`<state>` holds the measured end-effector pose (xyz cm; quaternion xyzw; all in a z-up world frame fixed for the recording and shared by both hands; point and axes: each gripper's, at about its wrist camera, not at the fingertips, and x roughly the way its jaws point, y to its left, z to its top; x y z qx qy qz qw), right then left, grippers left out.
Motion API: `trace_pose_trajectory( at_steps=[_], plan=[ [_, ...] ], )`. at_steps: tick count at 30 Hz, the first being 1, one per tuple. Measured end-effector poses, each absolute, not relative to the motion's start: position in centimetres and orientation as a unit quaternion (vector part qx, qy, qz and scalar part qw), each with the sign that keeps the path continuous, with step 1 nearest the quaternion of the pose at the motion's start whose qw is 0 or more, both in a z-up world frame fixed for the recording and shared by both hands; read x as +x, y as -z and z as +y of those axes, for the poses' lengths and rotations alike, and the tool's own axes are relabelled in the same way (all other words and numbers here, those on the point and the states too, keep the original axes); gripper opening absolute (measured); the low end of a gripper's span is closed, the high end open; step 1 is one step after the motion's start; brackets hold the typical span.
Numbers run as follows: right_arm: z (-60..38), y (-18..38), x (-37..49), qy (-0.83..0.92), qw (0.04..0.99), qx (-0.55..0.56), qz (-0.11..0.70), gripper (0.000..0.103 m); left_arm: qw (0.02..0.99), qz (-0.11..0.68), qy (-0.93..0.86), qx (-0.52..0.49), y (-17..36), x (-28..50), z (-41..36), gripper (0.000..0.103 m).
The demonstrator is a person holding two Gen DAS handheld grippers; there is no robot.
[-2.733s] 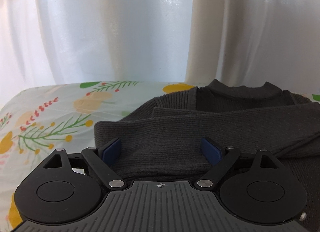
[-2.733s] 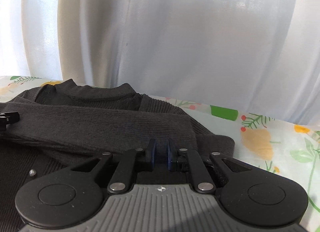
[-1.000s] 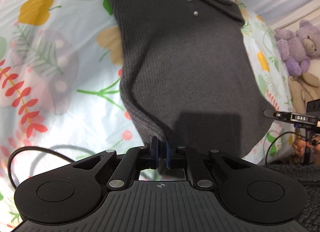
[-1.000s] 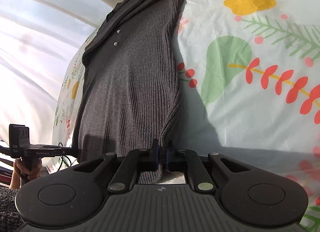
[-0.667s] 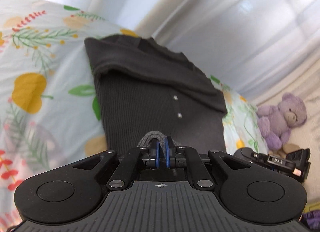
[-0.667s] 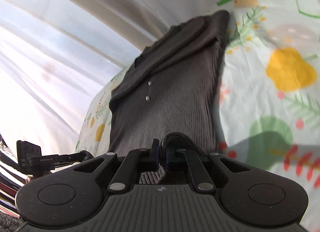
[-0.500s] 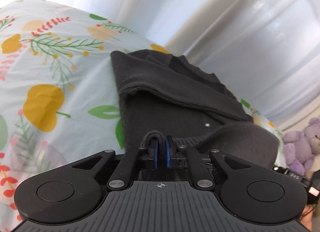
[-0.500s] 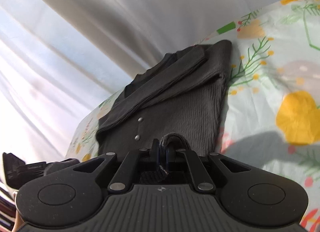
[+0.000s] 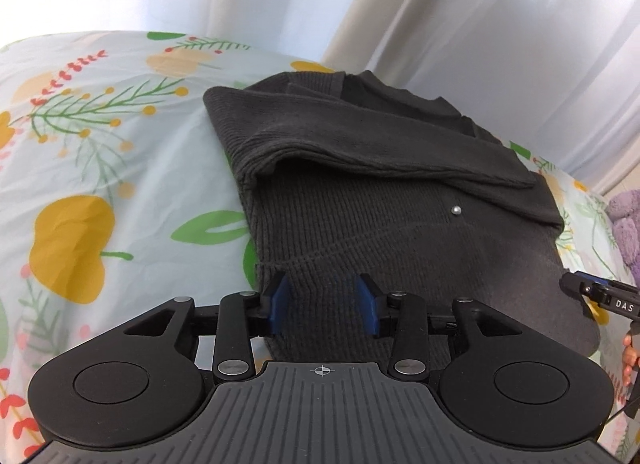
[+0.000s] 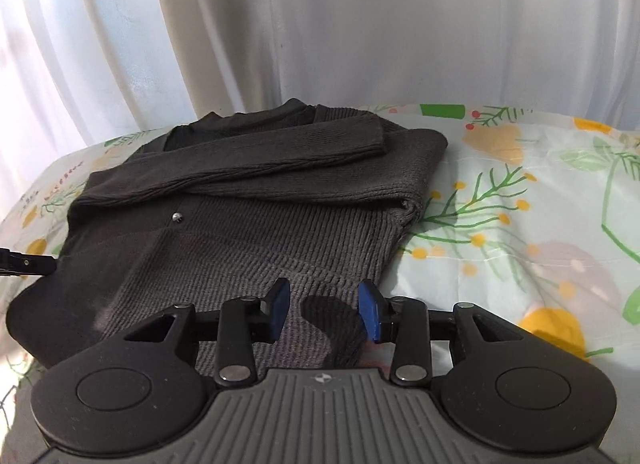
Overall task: Fold small clothes
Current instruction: 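Lift the hem with both grippers and fold it toward the collar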
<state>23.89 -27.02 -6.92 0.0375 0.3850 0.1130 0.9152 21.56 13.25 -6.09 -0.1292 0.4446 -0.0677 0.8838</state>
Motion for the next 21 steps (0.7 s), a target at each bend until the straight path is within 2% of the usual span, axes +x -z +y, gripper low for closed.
trace_pose_trajectory(
  at_steps=[2, 5, 7, 9, 10, 11, 13, 14, 15, 16, 21],
  plan=[
    [-27.5, 7.2, 23.9, -0.111, 0.911, 0.049, 0.394, 0.052, 0.883, 0.448, 0.057, -0.128, 6.0, 21.6, 13.4, 0.042],
    [-28.4, 7.9, 24.0, -0.112, 0.899, 0.085, 0.414, 0.052, 0.881, 0.450, 0.036, -0.143, 5.4, 21.2, 13.8, 0.042],
    [-28.7, 8.0, 23.7, -0.119, 0.895, 0.099, 0.417, 0.052, 0.886, 0.442, 0.029, -0.136, 5.1, 20.6, 14.0, 0.052],
    [-28.6, 7.9, 23.3, -0.129, 0.894, 0.103, 0.416, 0.049, 0.887, 0.446, 0.017, -0.121, 5.2, 20.4, 14.1, 0.052],
    [-28.4, 7.9, 23.2, -0.133, 0.893, 0.103, 0.416, 0.047, 0.885, 0.449, 0.018, -0.121, 5.4, 20.5, 14.2, 0.049],
    [-28.2, 7.9, 23.2, -0.137, 0.892, 0.101, 0.418, 0.039, 0.880, 0.456, 0.018, -0.129, 5.7, 20.6, 14.3, 0.047],
    [-27.6, 7.8, 23.0, -0.135, 0.895, 0.084, 0.417, 0.031, 0.871, 0.467, 0.027, -0.150, 6.1, 20.8, 14.5, 0.035],
    [-27.4, 7.6, 22.9, -0.132, 0.898, 0.072, 0.414, 0.022, 0.870, 0.467, 0.030, -0.156, 6.2, 20.7, 14.5, 0.031],
    [-27.1, 7.5, 22.7, -0.131, 0.900, 0.063, 0.411, 0.014, 0.871, 0.465, 0.026, -0.154, 6.1, 20.7, 14.3, 0.021],
    [-27.0, 7.3, 22.6, -0.130, 0.902, 0.056, 0.407, 0.012, 0.876, 0.458, 0.021, -0.147, 5.9, 20.5, 14.1, 0.016],
    [-25.9, 6.1, 21.8, -0.125, 0.913, 0.019, 0.388, 0.010, 0.897, 0.428, 0.024, -0.109, 4.7, 19.8, 12.8, 0.014]
  ],
)
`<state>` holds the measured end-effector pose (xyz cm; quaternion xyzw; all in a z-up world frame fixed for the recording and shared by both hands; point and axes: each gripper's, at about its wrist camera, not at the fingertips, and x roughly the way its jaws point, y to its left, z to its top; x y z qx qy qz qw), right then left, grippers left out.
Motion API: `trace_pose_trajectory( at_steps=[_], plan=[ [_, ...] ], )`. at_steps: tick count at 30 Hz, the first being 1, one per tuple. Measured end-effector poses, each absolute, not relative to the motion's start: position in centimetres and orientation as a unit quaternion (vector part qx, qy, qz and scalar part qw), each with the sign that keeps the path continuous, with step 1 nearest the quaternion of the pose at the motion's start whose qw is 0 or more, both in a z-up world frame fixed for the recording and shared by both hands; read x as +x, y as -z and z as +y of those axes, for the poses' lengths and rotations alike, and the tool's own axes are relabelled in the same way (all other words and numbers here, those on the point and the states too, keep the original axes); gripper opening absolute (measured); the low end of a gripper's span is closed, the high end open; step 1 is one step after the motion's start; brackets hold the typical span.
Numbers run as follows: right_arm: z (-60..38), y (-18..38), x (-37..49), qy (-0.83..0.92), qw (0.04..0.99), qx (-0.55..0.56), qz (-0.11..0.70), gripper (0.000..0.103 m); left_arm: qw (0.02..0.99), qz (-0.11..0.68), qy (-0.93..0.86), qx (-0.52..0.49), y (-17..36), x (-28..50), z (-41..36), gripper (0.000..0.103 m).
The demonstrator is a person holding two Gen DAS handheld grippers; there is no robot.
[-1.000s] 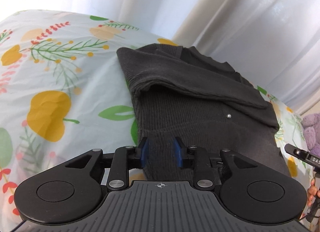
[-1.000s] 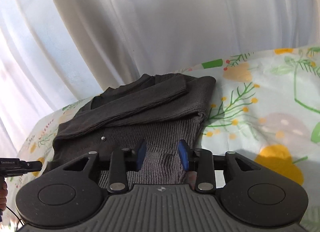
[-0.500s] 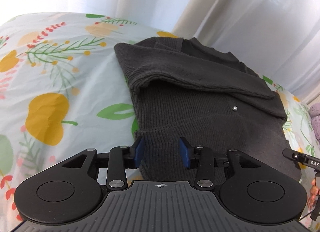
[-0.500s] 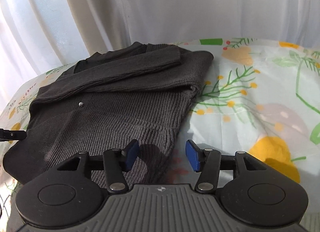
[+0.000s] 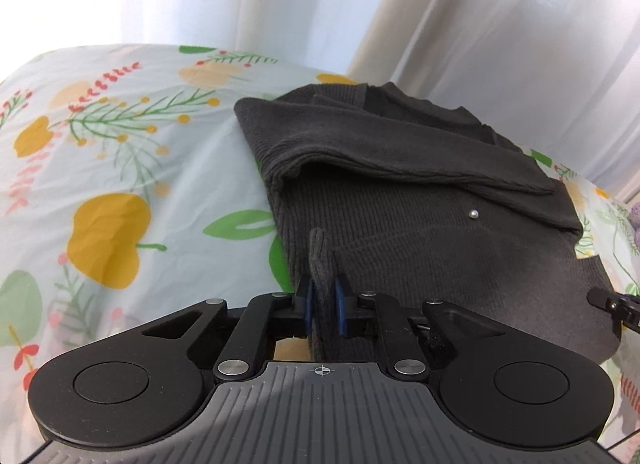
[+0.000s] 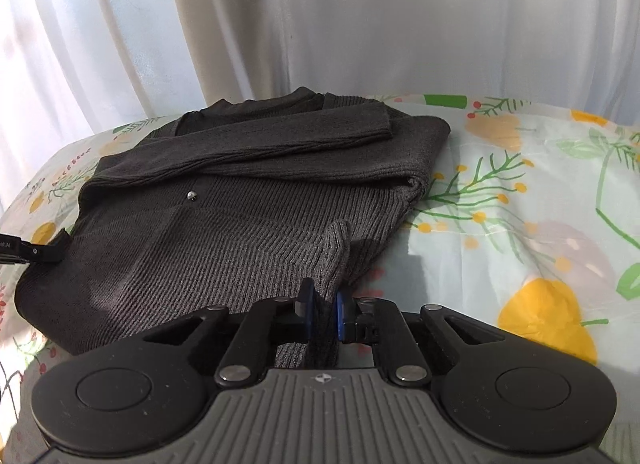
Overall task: Fold small clothes
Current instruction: 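Lift the hem with both grippers and fold it toward the collar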
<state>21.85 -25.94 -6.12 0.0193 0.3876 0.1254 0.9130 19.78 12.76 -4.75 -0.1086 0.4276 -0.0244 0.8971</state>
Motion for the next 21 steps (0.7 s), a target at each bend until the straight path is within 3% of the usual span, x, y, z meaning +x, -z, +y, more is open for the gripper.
trace_pose_trajectory(
  at_steps=[3, 6, 10, 12, 13, 17, 21],
  plan=[
    [-25.5, 5.6, 21.6, -0.134, 0.917, 0.010, 0.375, 0.010, 0.893, 0.437, 0.044, -0.099, 5.1, 20.3, 11.9, 0.014],
    [-25.2, 5.8, 21.8, -0.138, 0.915, 0.009, 0.378, 0.010, 0.886, 0.452, 0.053, -0.093, 5.9, 20.8, 11.6, 0.028],
    [-25.2, 6.7, 22.6, -0.139, 0.903, 0.014, 0.407, 0.012, 0.883, 0.457, 0.064, -0.080, 6.5, 21.2, 11.2, 0.028],
    [-25.4, 7.0, 22.9, -0.138, 0.899, 0.018, 0.415, 0.012, 0.884, 0.456, 0.069, -0.077, 6.5, 21.5, 11.2, 0.024],
    [-25.4, 7.0, 23.0, -0.140, 0.899, 0.019, 0.414, 0.012, 0.884, 0.455, 0.073, -0.077, 6.5, 21.6, 11.3, 0.011],
    [-24.9, 6.3, 23.1, -0.151, 0.903, -0.007, 0.402, 0.008, 0.891, 0.434, 0.105, -0.077, 4.2, 21.2, 11.7, 0.009],
    [-26.2, 2.8, 23.6, -0.188, 0.913, 0.022, 0.361, 0.008, 0.918, 0.359, 0.137, -0.095, -1.1, 21.4, 13.1, 0.009]
  ],
)
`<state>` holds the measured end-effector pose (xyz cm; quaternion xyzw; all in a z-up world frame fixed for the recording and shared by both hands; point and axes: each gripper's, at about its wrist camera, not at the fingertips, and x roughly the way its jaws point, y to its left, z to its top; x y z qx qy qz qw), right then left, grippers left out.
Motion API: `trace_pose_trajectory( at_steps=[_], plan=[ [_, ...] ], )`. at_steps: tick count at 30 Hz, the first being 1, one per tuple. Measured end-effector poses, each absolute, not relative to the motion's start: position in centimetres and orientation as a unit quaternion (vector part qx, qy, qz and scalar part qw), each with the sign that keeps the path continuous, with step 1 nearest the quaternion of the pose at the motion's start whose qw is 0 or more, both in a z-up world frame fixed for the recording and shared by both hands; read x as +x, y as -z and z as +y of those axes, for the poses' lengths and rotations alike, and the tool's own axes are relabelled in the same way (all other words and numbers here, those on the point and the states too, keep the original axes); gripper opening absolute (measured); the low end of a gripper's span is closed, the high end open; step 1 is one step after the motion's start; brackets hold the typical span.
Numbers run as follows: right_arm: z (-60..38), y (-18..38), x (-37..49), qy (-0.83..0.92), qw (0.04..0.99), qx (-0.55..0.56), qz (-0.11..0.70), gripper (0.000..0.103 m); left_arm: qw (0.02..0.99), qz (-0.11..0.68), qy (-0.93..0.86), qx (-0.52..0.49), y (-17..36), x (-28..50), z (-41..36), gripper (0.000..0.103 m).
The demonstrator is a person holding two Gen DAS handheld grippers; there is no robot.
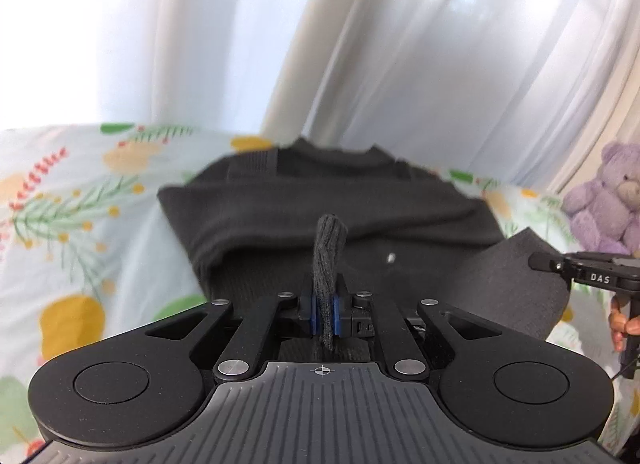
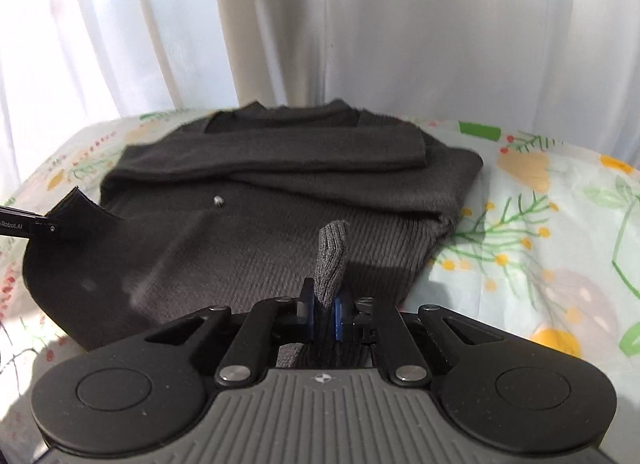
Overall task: Fold small clothes
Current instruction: 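Lift the hem with both grippers and fold it toward the collar, then lay the hem onto the collar and open both grippers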
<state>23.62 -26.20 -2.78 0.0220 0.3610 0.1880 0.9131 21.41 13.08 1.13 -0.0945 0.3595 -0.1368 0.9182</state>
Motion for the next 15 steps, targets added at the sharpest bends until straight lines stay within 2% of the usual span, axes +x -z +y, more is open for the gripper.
trace_pose_trajectory(
  at_steps=[4, 9, 12, 13, 15],
  plan=[
    [-27.7, 0.0, 26.7, -0.175, 0.928, 0.058, 0.323, 0.008, 0.941, 0.314, 0.101, -0.079, -2.9, 25.1, 13.9, 0.009],
    [-27.2, 0.9, 32.5, -0.127, 0.944, 0.043, 0.303, 0.008, 0.940, 0.334, 0.044, -0.056, 0.6, 31.1, 13.5, 0.010],
    [-26.7, 3.2, 35.5, -0.118, 0.934, 0.054, 0.334, 0.009, 0.917, 0.392, 0.031, -0.065, 4.4, 33.8, 13.3, 0.014],
    [-26.5, 4.0, 36.2, -0.119, 0.928, 0.054, 0.348, 0.009, 0.910, 0.408, 0.028, -0.070, 5.4, 34.1, 13.4, 0.019],
    [-26.3, 5.7, 37.3, -0.115, 0.914, 0.053, 0.385, 0.015, 0.908, 0.408, 0.036, -0.084, 6.2, 33.8, 13.5, 0.025]
  ],
)
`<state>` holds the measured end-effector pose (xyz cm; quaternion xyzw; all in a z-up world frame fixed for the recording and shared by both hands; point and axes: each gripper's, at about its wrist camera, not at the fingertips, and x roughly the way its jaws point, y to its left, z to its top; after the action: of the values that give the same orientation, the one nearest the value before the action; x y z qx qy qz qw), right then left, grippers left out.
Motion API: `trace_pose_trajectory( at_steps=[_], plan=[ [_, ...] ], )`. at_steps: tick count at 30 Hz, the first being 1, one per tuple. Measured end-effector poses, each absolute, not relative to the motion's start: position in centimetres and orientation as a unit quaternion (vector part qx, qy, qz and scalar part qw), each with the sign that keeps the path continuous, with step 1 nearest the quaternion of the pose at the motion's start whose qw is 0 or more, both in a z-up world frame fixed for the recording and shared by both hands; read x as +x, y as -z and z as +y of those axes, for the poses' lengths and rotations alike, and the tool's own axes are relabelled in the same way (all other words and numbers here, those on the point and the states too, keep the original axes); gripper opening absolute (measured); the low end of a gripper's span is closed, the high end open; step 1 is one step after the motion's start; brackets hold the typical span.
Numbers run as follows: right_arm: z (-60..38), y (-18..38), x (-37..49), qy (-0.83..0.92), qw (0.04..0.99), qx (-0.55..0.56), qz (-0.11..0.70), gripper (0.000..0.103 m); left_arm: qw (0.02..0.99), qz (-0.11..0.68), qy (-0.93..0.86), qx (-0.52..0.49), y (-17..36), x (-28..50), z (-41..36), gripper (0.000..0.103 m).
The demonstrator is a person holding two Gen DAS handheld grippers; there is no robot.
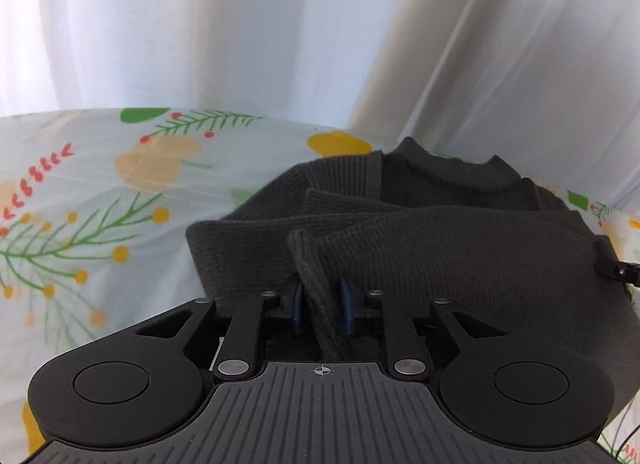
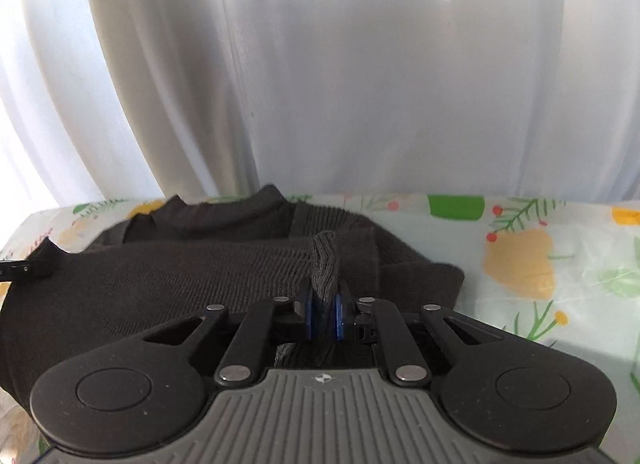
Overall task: Fold small clothes
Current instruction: 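Lay the hem onto the collar and open both grippers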
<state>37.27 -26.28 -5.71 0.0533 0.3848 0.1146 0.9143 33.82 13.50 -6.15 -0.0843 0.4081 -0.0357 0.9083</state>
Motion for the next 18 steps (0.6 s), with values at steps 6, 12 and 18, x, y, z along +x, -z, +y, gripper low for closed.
trace_pose_trajectory(
  at_steps=[6, 12, 18],
  plan=[
    [-26.0, 6.7, 36.8, -0.124, 0.913, 0.054, 0.385, 0.010, 0.911, 0.396, 0.062, -0.097, 5.3, 33.2, 13.6, 0.008],
    [-24.1, 2.4, 35.5, -0.130, 0.944, -0.034, 0.300, 0.006, 0.953, 0.291, 0.072, -0.053, -1.8, 33.1, 12.7, 0.008],
    [-23.2, 0.4, 39.6, -0.087, 0.963, -0.052, 0.252, 0.006, 0.955, 0.293, 0.013, -0.050, -0.8, 38.7, 12.3, 0.009]
  ],
)
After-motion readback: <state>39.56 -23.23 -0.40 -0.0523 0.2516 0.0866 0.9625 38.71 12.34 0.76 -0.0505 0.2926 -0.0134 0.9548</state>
